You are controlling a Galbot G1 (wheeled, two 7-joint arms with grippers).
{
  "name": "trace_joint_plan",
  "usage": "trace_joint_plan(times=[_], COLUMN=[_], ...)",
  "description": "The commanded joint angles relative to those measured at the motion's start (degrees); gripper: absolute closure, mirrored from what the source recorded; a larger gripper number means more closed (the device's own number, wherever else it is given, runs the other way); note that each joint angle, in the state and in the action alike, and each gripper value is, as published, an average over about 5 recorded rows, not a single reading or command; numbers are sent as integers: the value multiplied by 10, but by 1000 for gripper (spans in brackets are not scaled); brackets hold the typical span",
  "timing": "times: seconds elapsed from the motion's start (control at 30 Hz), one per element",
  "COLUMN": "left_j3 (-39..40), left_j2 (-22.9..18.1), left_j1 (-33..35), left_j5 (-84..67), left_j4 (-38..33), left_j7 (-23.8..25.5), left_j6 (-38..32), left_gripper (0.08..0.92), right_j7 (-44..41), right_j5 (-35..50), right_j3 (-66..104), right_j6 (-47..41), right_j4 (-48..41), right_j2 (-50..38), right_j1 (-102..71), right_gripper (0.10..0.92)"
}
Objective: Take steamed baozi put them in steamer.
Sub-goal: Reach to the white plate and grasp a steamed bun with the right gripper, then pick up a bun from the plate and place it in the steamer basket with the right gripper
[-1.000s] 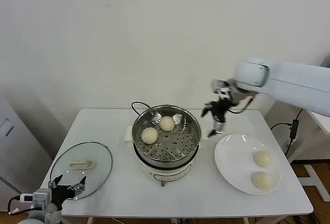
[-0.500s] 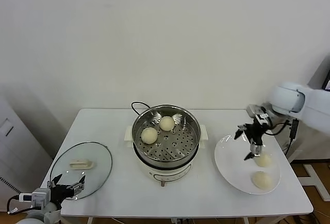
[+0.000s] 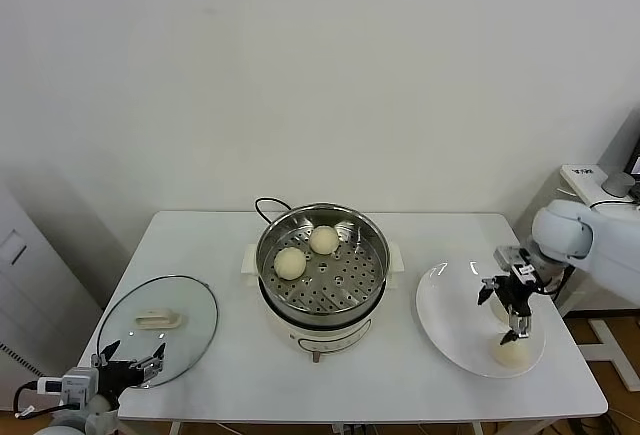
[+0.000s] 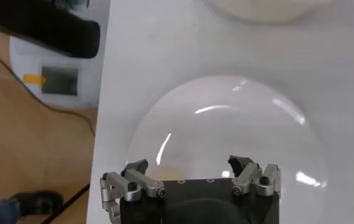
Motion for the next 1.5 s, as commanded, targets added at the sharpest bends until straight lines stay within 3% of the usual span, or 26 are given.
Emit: trace_joint_plan(times=[0.03,0.63,1.1,1.3,1.5], left_j3=[1,5,5,5,8], left_j2=[0,-3,-5,-5,-2], left_j1=[0,4,4,3,-2], left_j5=[1,4,5,6,8], left_j4=[0,1,0,0,0], left_j7=[0,1,0,0,-1], left_j6=[0,-1,-1,1,3], left_gripper=[177,177,177,177,177], right_j7=[-14,-3,-10,-18,-28], right_j5=[-78,-125,-121,-89,-26], right_j3=[109,180,188,143,48], right_j6=[26,34,31,31,34], right_j4=[-40,-74,-69,-36,-5], right_j2=[-13,-2,3,-12,-3], right_j1=[-136,-204,-202,-119,76], right_gripper=[203,218,577,608,609])
